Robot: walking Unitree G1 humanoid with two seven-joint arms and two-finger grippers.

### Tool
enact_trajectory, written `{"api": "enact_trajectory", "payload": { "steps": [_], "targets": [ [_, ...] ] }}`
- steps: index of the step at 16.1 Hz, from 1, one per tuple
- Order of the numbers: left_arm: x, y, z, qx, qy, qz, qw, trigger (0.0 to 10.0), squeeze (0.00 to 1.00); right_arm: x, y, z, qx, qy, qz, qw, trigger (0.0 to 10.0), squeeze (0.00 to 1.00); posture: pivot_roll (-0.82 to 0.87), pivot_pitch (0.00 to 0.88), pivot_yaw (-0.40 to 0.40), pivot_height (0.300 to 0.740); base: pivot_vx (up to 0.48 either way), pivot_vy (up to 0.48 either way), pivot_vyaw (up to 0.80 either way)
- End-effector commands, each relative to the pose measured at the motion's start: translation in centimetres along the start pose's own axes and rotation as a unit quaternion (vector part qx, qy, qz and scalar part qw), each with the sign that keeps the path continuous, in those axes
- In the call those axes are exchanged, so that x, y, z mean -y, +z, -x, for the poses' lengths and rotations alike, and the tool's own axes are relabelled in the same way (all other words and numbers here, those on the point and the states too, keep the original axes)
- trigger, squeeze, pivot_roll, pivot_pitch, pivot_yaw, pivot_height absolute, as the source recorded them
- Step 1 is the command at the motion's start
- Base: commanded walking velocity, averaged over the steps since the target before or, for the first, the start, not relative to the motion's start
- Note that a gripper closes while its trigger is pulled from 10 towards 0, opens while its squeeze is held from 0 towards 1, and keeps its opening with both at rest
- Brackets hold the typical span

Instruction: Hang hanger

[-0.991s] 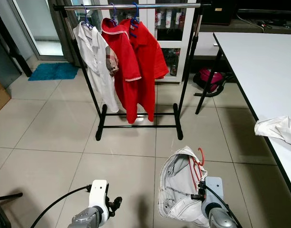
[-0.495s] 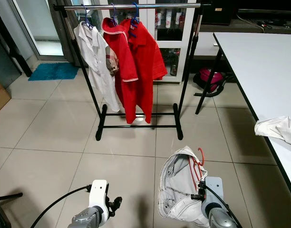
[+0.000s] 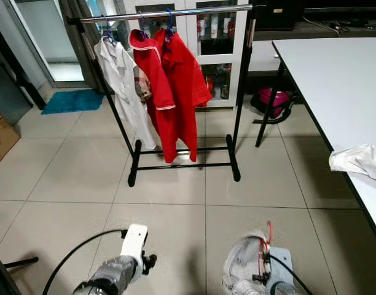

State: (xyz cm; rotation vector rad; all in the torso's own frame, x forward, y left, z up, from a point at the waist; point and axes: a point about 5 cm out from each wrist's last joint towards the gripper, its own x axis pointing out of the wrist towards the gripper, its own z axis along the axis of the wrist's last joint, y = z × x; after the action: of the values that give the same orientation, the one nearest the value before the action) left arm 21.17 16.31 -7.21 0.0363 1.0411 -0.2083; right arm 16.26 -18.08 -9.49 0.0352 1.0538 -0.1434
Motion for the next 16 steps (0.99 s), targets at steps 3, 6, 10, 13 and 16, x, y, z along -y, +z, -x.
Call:
{"api": "enact_trajectory", "payload": {
  "steps": [3, 6, 10, 13, 16],
  "targets": [
    [-0.9, 1.7, 0.2, 0.042, 0.005, 0.004, 0.999, 10.0, 0.0, 0.0, 2.1, 0.0, 0.06, 0.004, 0.019, 0.998, 10.0, 0.0, -0.23, 0.0, 0.101, 0.74, 0.0, 0.0, 0.0],
    [-2.0, 5.6, 1.2, 0.183, -0.016, 0.06, 0.981, 10.0, 0.0, -1.0, 6.3, 0.6, 0.184, 0.086, 0.093, 0.975, 10.0, 0.0, -0.22, 0.0, 0.068, 0.74, 0.0, 0.0, 0.0],
    [-2.8, 8.4, 2.8, 0.281, -0.036, 0.013, 0.959, 10.0, 0.0, -2.1, 8.9, 1.8, 0.262, 0.149, 0.125, 0.945, 10.0, 0.0, -0.21, 0.0, 0.058, 0.74, 0.0, 0.0, 0.0],
    [-3.6, 11.7, 6.7, 0.39, -0.055, -0.032, 0.919, 10.0, 0.0, -1.9, 12.4, 6.0, 0.382, 0.188, 0.104, 0.899, 10.0, 0.0, -0.19, 0.0, 0.058, 0.74, 0.0, 0.0, 0.0],
    [-3.4, 15.3, 11.8, 0.46, -0.043, -0.049, 0.886, 10.0, 0.0, -1.2, 15.3, 10.9, 0.447, 0.175, 0.081, 0.873, 10.0, 0.0, -0.16, 0.0, 0.066, 0.74, 0.0, 0.0, 0.0]
  ]
}}
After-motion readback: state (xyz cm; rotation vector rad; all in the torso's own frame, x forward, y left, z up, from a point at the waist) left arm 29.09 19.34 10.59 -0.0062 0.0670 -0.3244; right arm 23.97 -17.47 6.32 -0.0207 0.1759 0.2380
